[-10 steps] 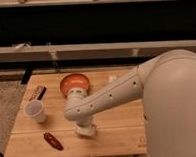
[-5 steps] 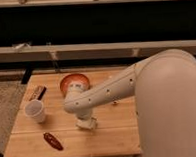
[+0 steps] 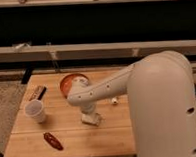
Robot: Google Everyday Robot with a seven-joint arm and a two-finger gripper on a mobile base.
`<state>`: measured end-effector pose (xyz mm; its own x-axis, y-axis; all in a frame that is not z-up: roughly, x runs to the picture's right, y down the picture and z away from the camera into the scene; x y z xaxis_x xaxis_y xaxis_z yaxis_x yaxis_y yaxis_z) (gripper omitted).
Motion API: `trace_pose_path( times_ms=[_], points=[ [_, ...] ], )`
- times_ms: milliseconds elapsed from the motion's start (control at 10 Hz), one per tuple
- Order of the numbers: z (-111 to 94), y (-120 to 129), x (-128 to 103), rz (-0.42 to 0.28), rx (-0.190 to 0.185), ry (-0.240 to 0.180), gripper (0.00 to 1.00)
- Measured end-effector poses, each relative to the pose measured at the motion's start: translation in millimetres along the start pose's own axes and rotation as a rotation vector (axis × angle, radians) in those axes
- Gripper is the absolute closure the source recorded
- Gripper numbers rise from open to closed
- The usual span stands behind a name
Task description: Wipe the white sponge on the table
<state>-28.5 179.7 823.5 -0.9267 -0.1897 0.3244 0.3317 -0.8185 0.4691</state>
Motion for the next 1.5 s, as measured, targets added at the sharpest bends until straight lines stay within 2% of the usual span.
trace_pose_path(
  times_ms=[200,700,1100,1200,1300,1400,1500],
  points=[
    [9.3,5.2,-9.6,0.029,-0.002,-0.027,1.00],
    [27.9,14.6,-37.8,0.114,-0.037,-0.114,1.00],
    [28.4,14.1,-42.7,0.119,-0.038,-0.128,1.00],
    [28.5,13.9,-43.0,0.120,-0.037,-0.128,0.97],
    [30.0,12.4,-45.7,0.125,-0.029,-0.130,0.90],
    [31.2,9.9,-49.1,0.136,-0.012,-0.122,0.78],
    [30.1,8.6,-49.0,0.131,-0.012,-0.126,0.67]
  ],
)
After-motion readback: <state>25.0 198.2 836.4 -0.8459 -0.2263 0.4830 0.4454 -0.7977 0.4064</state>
